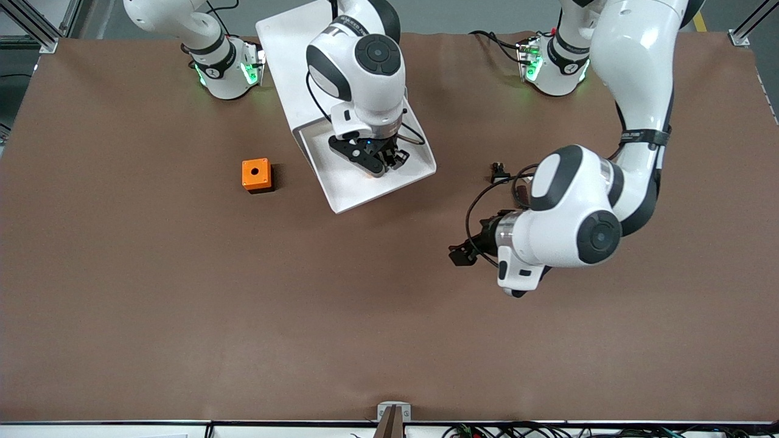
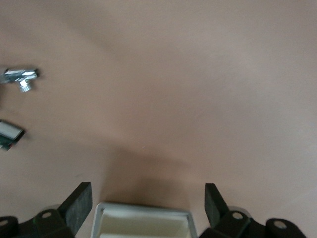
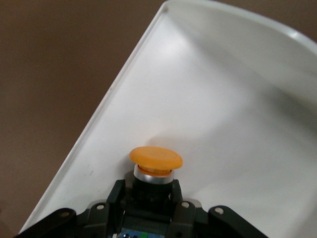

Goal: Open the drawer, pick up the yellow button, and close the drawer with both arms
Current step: 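Lift the orange button out with the right gripper while the left gripper releases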

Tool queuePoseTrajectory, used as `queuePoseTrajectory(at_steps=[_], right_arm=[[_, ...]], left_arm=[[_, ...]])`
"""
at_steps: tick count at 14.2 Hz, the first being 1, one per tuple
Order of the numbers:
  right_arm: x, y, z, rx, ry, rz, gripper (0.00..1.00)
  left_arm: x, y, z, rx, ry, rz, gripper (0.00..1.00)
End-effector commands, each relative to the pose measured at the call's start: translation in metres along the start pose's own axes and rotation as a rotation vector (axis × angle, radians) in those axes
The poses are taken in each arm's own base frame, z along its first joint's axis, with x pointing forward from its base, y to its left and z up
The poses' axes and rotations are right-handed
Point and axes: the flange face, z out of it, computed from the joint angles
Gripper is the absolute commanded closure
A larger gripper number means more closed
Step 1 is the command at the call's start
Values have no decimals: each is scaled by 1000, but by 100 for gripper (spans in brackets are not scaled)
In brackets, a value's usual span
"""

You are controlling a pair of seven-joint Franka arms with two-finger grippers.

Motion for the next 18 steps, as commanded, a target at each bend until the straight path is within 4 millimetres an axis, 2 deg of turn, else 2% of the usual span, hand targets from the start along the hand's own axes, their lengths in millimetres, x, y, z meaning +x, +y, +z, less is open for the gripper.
queuePoseTrajectory(at_steps=[1,3,5,7,9,11,13,14,16,18], right_arm=[[39,10,-35,-29,-12,-46,100],[75,24,-54,-46,-46,-88,100],[117,47,-69,-46,-58,-141,100],[160,72,-77,-56,-71,-141,100],[205,107,-79,-52,-86,-197,100],[257,149,-74,-51,-105,-266,100],[301,186,-64,-60,-115,-344,100],[319,203,-61,-67,-116,-371,100],[357,239,-55,-74,-116,-425,100],[387,273,-40,-67,-112,-476,100]], left_arm=[[-3,3,-5,-4,94,44,0],[-16,10,2,21,137,78,0],[-24,16,6,15,156,87,0],[-41,24,15,43,212,129,0],[-53,28,25,69,235,157,0],[-58,30,27,73,237,166,0],[-63,32,24,61,251,174,0],[-71,34,20,60,265,180,0],[-86,36,33,85,279,167,0],[-105,41,46,95,285,148,0]])
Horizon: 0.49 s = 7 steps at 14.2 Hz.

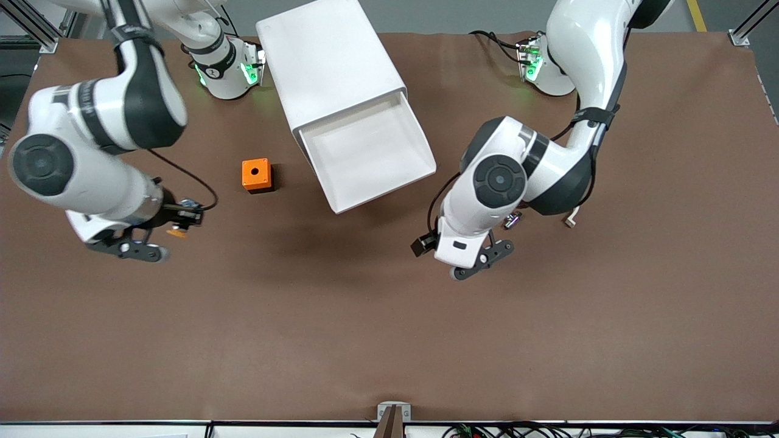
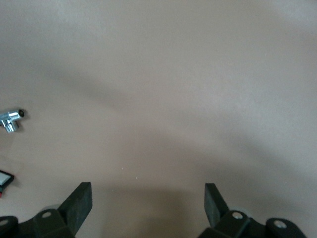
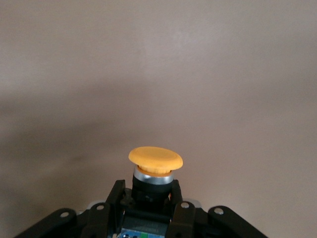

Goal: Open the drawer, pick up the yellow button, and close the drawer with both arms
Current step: 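Push the drawer shut with the left gripper while the right gripper carries the button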

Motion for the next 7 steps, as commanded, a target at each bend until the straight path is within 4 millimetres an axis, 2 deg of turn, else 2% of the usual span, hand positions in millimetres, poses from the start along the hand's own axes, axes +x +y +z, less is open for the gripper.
queuePoseTrajectory(at_steps=[1,5,7], right_arm=[[7,53,19,-17,17,-82,100],[24,133,77,1,66,-172,100],[24,168,109,6,96,-189,100]], left_arm=[[-32,8,6,27,25,-33,0],[-70,15,31,74,7,3,0],[-81,14,37,90,1,24,0]])
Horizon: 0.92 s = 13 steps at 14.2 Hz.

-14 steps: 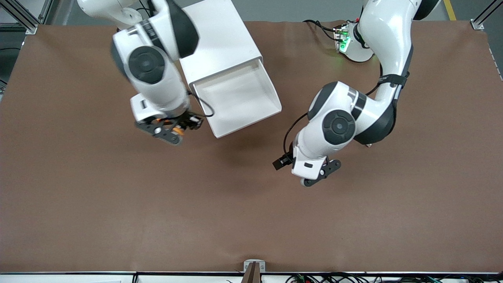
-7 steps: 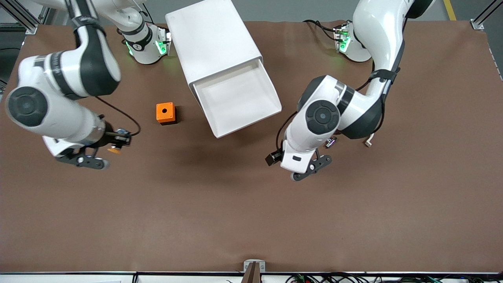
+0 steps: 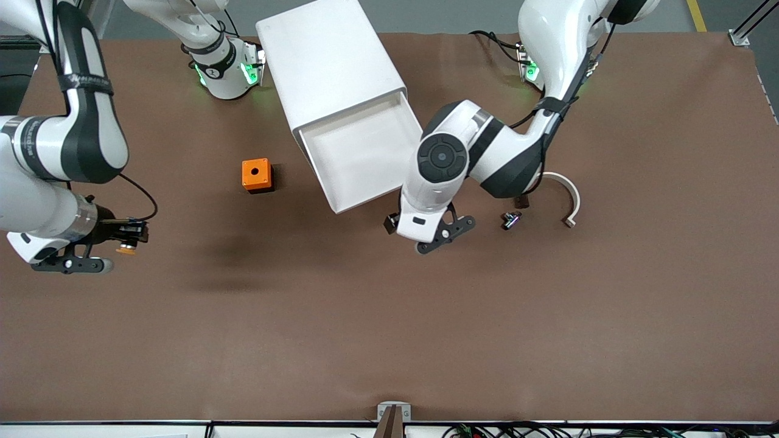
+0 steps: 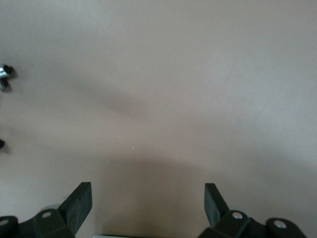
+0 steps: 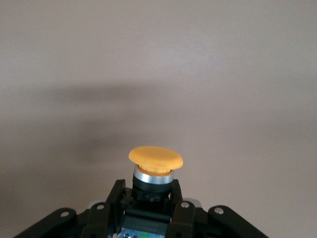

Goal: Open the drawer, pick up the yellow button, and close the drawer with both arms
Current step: 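Push the drawer shut with the left gripper while the right gripper carries the button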

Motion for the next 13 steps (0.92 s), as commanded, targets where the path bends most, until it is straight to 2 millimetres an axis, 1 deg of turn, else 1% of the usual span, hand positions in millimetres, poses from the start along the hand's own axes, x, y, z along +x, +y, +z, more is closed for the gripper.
queuePoseTrajectory(at_steps=[1,2,4,6,8,10,11,13], right_arm=[[-19,33,34,-7,40,-45,100],[-24,48,50,-7,56,-46,100],[-32,73,71,-8,87,-52,100],[-34,93,91,-3,81,-55,100],[-32,105,110,-2,88,-56,100],[-31,120,134,7,89,-61,100],[-29,121,141,17,93,-65,100],[-22,122,159,48,99,-60,100]], left_arm=[[-22,-3,0,19,19,34,0],[-31,0,0,17,15,53,0],[-49,6,0,11,-2,80,0],[-62,10,1,4,-22,99,0],[-72,14,3,-1,-41,111,0],[-85,17,6,-2,-62,126,0],[-87,18,7,-4,-77,123,0],[-100,20,8,-9,-129,113,0]])
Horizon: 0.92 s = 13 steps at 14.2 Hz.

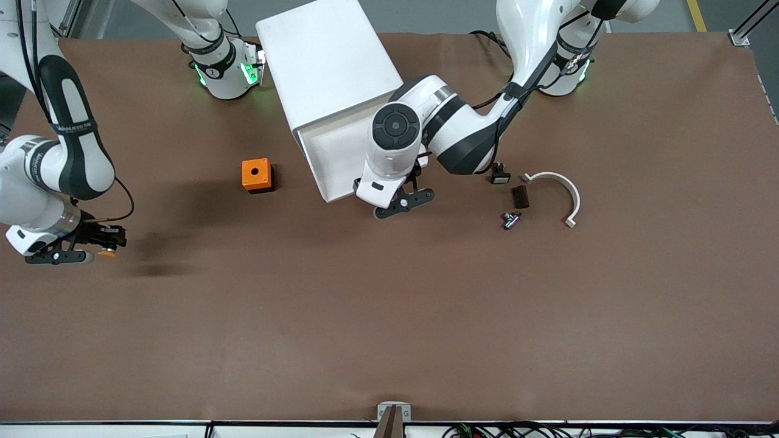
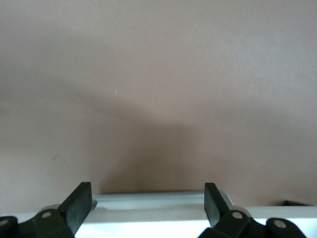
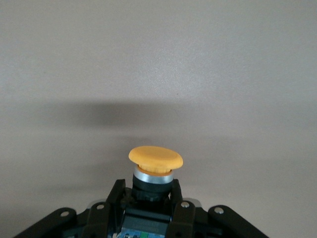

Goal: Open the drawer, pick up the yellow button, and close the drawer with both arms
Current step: 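Push the drawer shut with the left gripper while the right gripper carries the button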

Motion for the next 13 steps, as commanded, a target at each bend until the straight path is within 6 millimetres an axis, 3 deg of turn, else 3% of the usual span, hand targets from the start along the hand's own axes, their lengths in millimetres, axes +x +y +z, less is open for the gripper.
queuePoseTrajectory(at_steps=[1,5,9,13], right_arm=[[12,3,20,50,15,-19,100],[29,2,37,48,38,-25,100],[32,5,67,27,72,-18,100],[33,5,71,44,73,28,100]], left_arm=[[-20,1,0,-5,-42,10,0],[-45,10,14,12,-51,45,0],[-66,17,21,3,-109,53,0],[-83,21,28,9,-129,69,0]])
